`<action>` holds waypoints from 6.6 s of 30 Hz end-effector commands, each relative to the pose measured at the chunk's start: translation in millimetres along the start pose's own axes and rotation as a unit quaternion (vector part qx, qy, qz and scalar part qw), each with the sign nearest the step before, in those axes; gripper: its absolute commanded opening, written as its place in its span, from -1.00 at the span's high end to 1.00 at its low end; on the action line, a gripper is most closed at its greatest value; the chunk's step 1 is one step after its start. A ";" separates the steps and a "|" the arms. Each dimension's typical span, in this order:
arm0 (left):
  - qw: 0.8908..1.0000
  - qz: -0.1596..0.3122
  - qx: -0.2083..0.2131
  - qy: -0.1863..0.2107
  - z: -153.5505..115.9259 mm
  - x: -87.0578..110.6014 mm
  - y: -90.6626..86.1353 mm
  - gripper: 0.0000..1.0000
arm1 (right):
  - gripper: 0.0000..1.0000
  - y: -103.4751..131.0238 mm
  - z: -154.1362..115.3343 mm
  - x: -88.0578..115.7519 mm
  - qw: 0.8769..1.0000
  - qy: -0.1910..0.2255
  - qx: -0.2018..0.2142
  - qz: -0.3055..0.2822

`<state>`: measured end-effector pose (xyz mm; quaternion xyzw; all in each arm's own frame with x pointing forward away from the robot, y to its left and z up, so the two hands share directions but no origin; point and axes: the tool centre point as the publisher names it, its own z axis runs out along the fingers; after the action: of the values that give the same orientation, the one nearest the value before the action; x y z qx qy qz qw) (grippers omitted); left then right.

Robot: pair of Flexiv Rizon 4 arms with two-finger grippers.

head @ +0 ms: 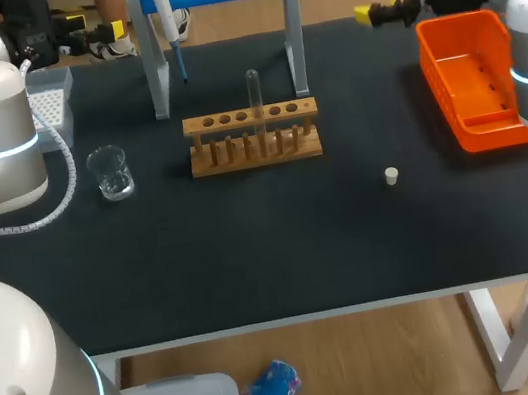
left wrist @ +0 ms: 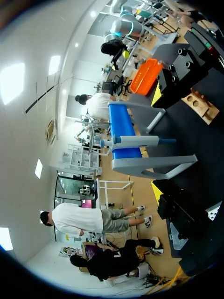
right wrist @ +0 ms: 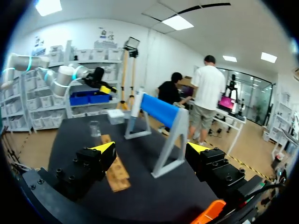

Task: Invert the test tube, pick up the pipette, mount the tip to pipette, aspirate from beaker and dispense into the tube, eject the tip, return the pipette, and cap with the stopper.

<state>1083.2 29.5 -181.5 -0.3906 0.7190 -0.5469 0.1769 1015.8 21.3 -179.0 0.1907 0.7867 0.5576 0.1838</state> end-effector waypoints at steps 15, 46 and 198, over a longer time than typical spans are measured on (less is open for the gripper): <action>1.000 0.000 0.000 0.000 -0.1 -0.1 0.2 -1.00 | -1.00 -16.9 -42.9 50.2 0.997 0.073 0.015 -0.031; 1.000 0.012 0.007 0.014 -9.2 8.5 -2.9 -1.00 | -1.00 -53.6 25.3 121.3 0.966 0.247 -0.027 -0.072; 0.977 0.157 0.045 0.137 -33.8 170.8 117.8 -1.00 | 0.01 -37.1 185.9 144.9 0.936 0.315 -0.156 0.008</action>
<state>910.0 -65.1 -248.7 -0.1848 0.7642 -0.5925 0.1755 979.4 231.0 -281.2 -0.0188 0.7049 0.7072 -0.0508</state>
